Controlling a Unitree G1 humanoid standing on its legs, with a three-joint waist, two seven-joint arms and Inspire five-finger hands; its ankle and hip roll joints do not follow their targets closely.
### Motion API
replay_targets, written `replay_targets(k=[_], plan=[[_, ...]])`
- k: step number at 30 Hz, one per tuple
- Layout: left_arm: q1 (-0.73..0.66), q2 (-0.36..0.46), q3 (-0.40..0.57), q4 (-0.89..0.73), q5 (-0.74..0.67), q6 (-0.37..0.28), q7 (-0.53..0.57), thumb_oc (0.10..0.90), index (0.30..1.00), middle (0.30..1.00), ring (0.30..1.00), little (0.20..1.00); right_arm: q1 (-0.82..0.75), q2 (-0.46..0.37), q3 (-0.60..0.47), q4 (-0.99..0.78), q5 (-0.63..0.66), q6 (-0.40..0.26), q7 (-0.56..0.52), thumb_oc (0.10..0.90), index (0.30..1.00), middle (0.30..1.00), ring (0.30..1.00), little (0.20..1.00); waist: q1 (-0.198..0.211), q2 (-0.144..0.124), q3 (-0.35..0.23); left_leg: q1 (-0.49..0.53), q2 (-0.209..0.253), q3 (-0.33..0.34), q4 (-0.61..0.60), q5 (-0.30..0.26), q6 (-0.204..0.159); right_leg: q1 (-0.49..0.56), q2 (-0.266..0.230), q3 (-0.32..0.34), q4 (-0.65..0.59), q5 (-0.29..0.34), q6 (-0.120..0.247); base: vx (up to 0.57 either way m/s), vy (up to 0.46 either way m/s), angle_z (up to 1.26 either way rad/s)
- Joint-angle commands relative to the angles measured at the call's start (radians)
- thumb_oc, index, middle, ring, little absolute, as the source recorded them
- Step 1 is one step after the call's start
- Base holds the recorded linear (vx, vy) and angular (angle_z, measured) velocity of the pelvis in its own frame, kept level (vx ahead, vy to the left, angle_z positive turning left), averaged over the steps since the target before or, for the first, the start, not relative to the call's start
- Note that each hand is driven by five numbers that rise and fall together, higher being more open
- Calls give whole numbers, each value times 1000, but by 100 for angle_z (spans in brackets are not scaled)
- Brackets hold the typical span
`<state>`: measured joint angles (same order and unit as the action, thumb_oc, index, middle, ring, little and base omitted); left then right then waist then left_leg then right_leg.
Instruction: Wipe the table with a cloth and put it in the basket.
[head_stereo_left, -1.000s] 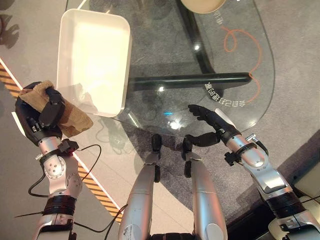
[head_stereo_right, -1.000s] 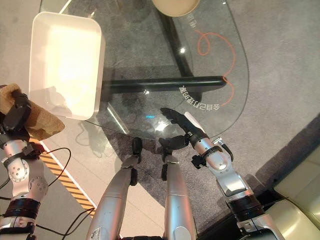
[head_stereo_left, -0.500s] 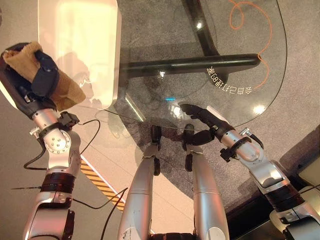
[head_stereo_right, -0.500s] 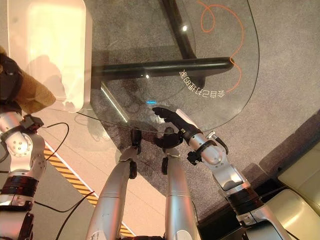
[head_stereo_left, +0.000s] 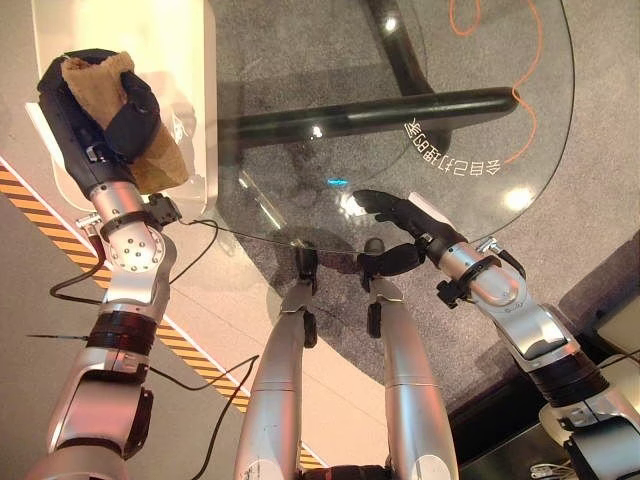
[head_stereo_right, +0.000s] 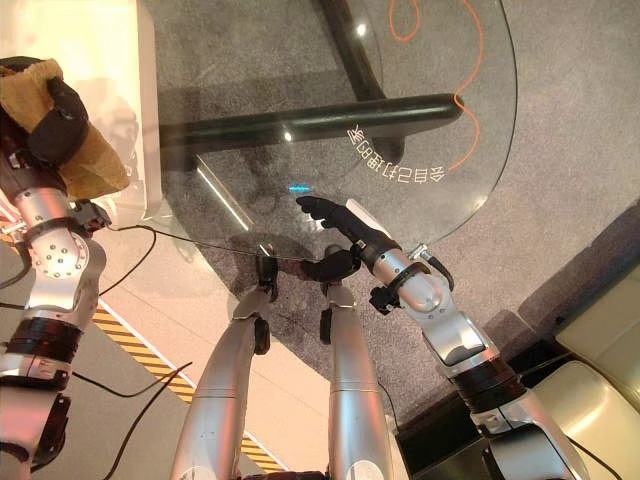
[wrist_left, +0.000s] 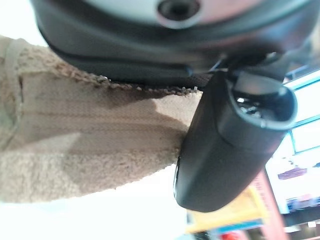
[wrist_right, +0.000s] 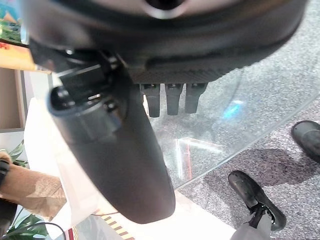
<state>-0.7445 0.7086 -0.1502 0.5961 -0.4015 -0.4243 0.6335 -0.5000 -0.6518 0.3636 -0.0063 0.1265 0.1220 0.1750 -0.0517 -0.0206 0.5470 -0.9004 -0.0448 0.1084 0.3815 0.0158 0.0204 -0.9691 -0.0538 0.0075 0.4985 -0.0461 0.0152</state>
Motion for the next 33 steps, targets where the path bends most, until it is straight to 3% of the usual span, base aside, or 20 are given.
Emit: replay_targets(k=[1,5,13,17,20,23,30,32,33], plan=[[-76,127,54,14,72,-20,123,100,300,300,300,200,5,-55,28,-104,69,-41,1,800,900,900,900,900,-24,41,-27,-3,-21,8,47,-54,18,10,42,-8,-61,46,15,12,38,-3],[-125,153,21,76,103,34,164,100,300,300,300,200,-14,-80,42,-98,99,-38,-2,800,900,900,900,900,-32,31,-27,-27,-14,13,54,-53,13,-11,44,-6,-57,50,15,16,42,-2],[-182,167,-17,125,96,68,197,100,300,300,300,200,-27,-97,50,-104,126,-25,-14,800,900,900,900,900,-38,19,-27,-73,-14,9,75,-58,8,-50,42,-10,-51,57,17,3,10,-1],[-197,157,-27,125,70,56,147,100,300,300,300,200,-34,-89,53,-115,128,-9,-16,800,900,900,900,900,-40,15,-27,-87,-15,7,80,-57,7,-62,44,-12,-45,59,17,0,0,0],[-183,134,-9,104,-20,-7,73,100,300,300,300,200,-33,-87,46,-123,127,-5,-15,800,900,900,900,900,-40,12,-27,-94,-15,4,81,-57,7,-68,48,-10,-45,61,18,0,0,0],[-178,114,-1,100,-42,-23,54,100,300,300,300,200,-41,-75,46,-115,122,-2,-17,800,900,900,900,900,-40,9,-27,-97,-16,2,83,-57,7,-70,50,-11,-44,62,18,0,0,0],[-201,98,-24,119,-26,47,42,100,300,300,300,200,-62,-68,47,-101,137,4,-14,800,900,900,900,900,-44,-4,-27,-110,-16,-4,89,-56,6,-81,61,-7,-40,70,17,3,-14,0],[-205,101,-31,126,-22,60,49,256,434,434,434,356,-65,-68,45,-97,142,-2,-11,800,900,900,900,900,-45,-5,-27,-111,-16,-6,89,-55,6,-81,64,-6,-40,71,18,-1,-15,-1],[-210,102,-36,136,-18,76,49,720,832,832,832,820,-66,-66,45,-94,143,-6,-10,800,900,900,900,900,-46,-7,-27,-109,-17,-7,87,-53,5,-78,65,-6,-44,72,17,0,0,0]])
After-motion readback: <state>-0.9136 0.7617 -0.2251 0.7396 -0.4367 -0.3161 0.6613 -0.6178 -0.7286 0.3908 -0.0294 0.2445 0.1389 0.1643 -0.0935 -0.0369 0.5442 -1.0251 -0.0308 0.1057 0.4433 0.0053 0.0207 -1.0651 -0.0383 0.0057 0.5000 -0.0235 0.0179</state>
